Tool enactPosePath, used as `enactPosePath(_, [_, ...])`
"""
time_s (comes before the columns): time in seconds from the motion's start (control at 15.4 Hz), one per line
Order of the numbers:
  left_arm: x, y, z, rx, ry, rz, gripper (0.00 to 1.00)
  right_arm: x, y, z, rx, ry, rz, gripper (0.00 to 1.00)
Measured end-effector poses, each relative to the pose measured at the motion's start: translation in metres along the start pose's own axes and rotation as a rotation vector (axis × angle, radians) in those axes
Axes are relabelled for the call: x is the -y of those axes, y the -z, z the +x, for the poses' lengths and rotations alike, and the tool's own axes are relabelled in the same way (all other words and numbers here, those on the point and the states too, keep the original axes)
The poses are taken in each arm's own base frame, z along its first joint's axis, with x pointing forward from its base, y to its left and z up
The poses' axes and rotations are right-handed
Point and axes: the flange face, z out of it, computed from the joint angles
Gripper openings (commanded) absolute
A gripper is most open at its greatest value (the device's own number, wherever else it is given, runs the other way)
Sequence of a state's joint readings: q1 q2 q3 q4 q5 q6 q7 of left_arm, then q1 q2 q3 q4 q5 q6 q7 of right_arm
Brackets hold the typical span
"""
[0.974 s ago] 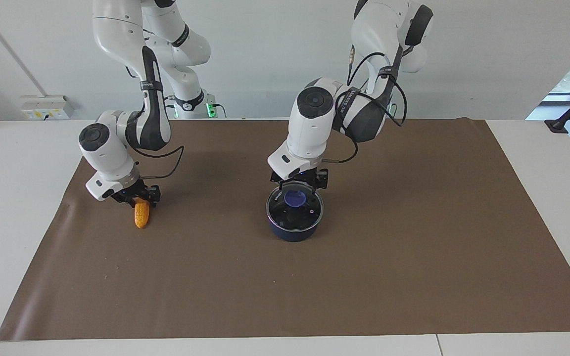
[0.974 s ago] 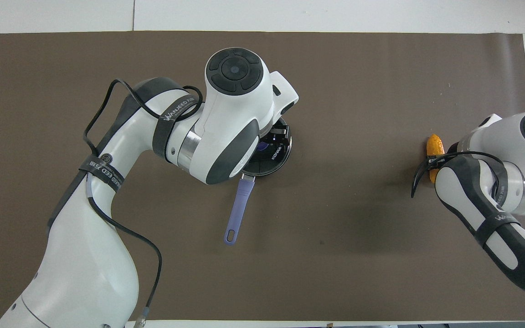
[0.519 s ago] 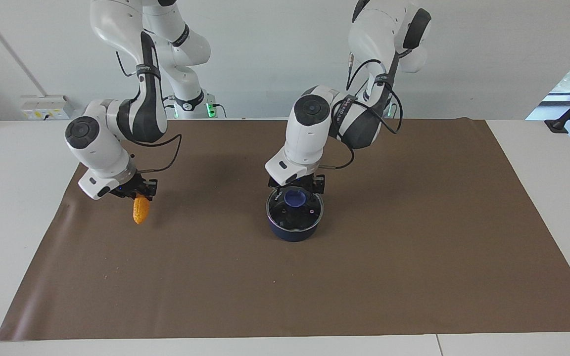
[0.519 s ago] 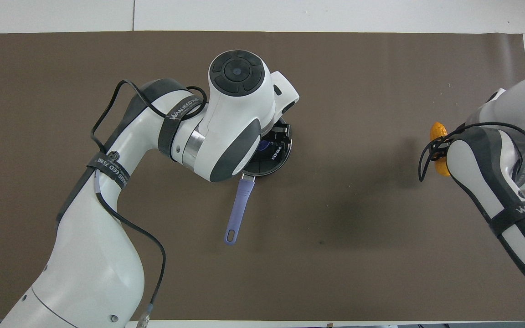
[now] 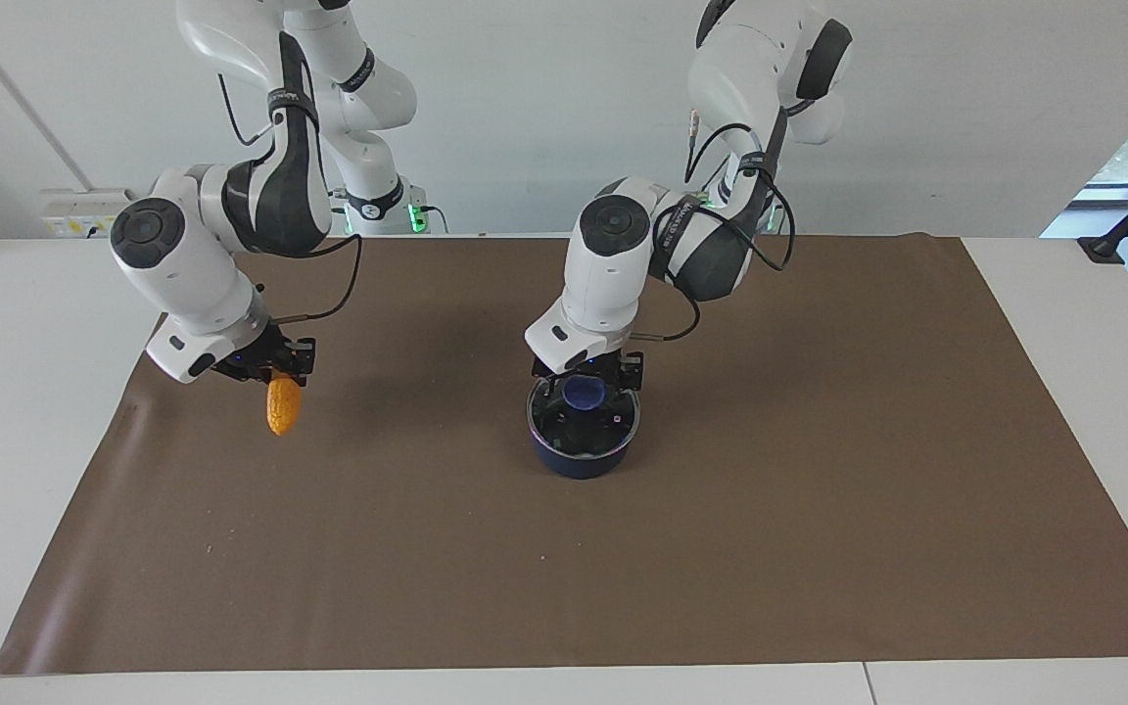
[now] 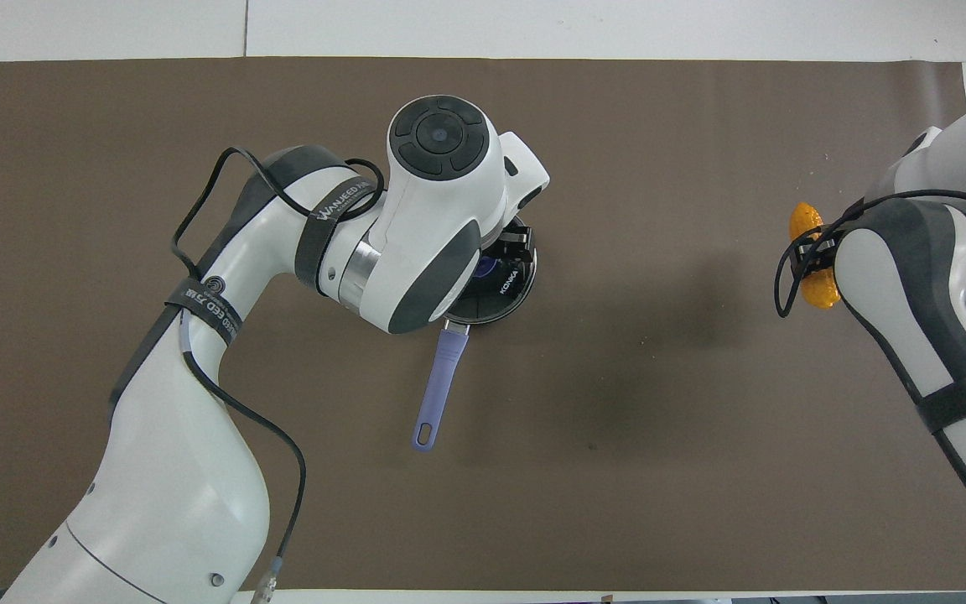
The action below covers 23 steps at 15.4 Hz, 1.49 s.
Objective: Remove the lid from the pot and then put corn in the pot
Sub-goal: 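Grasp the lid knob with the left gripper while the right gripper grasps the corn, then lift the lid aside with the left gripper while the right gripper carries the corn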
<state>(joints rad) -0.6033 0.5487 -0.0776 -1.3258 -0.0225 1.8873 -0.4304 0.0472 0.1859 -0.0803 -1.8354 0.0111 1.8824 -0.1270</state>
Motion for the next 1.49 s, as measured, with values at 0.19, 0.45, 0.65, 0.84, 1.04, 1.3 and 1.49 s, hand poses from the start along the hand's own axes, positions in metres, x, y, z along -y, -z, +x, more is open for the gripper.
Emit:
enactPosePath(0.19, [0.0, -0.004, 0.0, 0.001, 0.0, 0.001, 1.0, 0.003, 0.0, 0.0, 0.0, 0.004, 0.002, 0.0])
enactPosePath(0.45, [0.001, -0.005, 0.001, -0.006, -0.004, 0.011, 0.63, 0.003, 0.0, 0.0, 0.0, 0.005, 0.002, 0.0])
enactPosePath(0.65, [0.001, -0.005, 0.001, -0.008, -0.005, 0.014, 0.31, 0.003, 0.0, 0.001, 0.0, 0.005, 0.002, 0.0])
enactPosePath(0.84, [0.0, -0.003, 0.001, -0.012, -0.007, 0.012, 0.11, 0.003, 0.0, 0.001, 0.0, 0.005, 0.002, 0.0])
enactPosePath(1.04, [0.0, -0.004, 0.001, -0.011, -0.007, 0.012, 0.0, 0.003, 0.0, 0.001, 0.0, 0.004, 0.002, 0.0])
enactPosePath(1.3, [0.001, -0.001, 0.0, 0.01, 0.003, 0.003, 0.0, 0.003, 0.0, 0.001, 0.0, 0.004, 0.002, 0.0])
enactPosePath(1.49, [0.011, 0.028, -0.006, 0.043, 0.026, -0.009, 0.0, 0.003, 0.0, 0.001, 0.0, 0.004, 0.002, 0.0])
